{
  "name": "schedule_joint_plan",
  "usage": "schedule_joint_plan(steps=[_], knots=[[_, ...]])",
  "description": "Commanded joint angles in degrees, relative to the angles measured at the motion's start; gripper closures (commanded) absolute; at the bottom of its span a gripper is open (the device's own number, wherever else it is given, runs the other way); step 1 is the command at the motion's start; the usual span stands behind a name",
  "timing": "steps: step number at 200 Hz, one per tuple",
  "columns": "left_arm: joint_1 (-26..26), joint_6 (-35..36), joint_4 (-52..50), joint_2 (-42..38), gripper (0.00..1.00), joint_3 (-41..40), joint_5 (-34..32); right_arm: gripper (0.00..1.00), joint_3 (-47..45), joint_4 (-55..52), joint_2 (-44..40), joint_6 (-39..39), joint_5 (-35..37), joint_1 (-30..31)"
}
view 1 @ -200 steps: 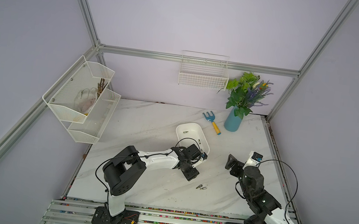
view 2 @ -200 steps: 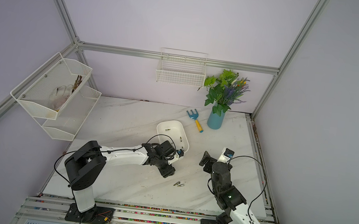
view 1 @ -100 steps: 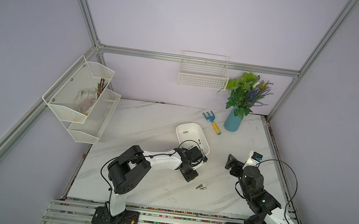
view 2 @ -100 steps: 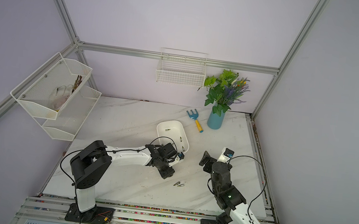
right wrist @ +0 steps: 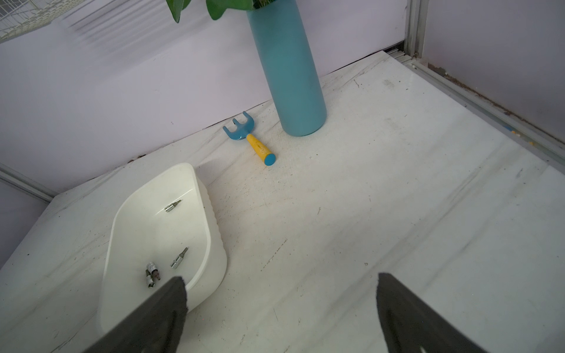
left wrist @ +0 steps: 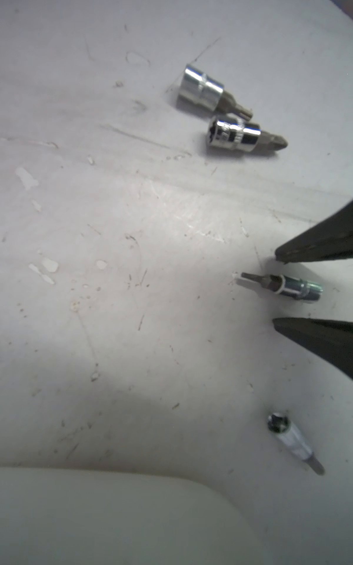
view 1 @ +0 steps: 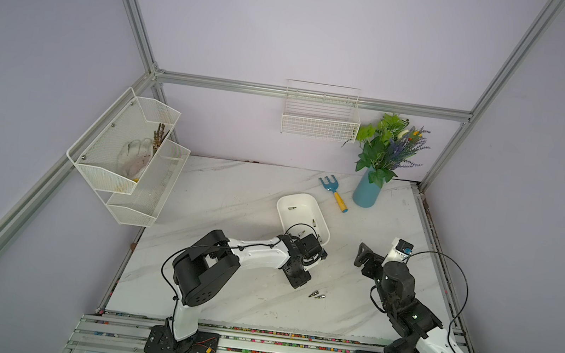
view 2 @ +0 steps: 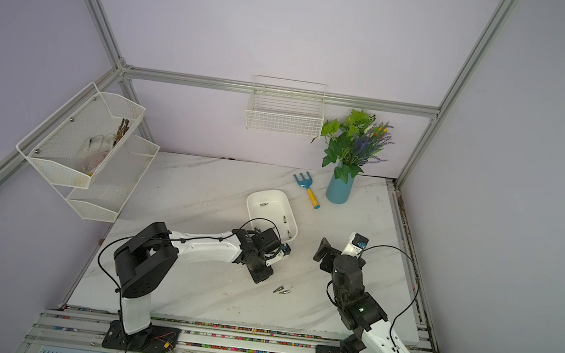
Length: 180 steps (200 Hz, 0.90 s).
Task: Put the bit on the desktop into the storage box
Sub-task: Pick up the screwdriver bit from the center of the board.
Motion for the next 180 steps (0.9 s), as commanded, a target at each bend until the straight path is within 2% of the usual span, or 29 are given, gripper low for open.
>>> schedule_joint_plan(steps=[1, 21, 83, 105, 161, 180], knots=[[-0.5, -1.0, -2.9, 0.8, 0.69, 1.9, -0.9, 0.0, -0.2, 1.3, -0.1, 0.3, 0.9, -0.3], [-0.5, -1.2, -3.7, 1.2, 0.74, 2.3, -0.8, 0.0, -0.2, 1.2, -0.1, 0.3, 0.9, -0.3], [-0.6, -1.9, -6.1, 1.8, 0.78, 3.5, 0.0, 0.0, -0.2, 1.2, -0.1, 0.3, 0.8, -0.3], [-0.6, -2.1, -6.8, 2.2, 0.82, 4.0, -0.2, 0.0, -0.2, 1.2, -0.2, 0.3, 0.8, -0.3], [-0.6, -3.3, -6.0, 1.5, 0.92, 4.1, -1.5, 0.0, -0.2, 1.1, -0.3, 0.3, 0.8, -0.3], [-0.6, -4.0, -4.7, 0.1, 0.92, 3.8, -1.8, 0.0, -0.2, 1.1, -0.3, 0.3, 0.8, -0.3]])
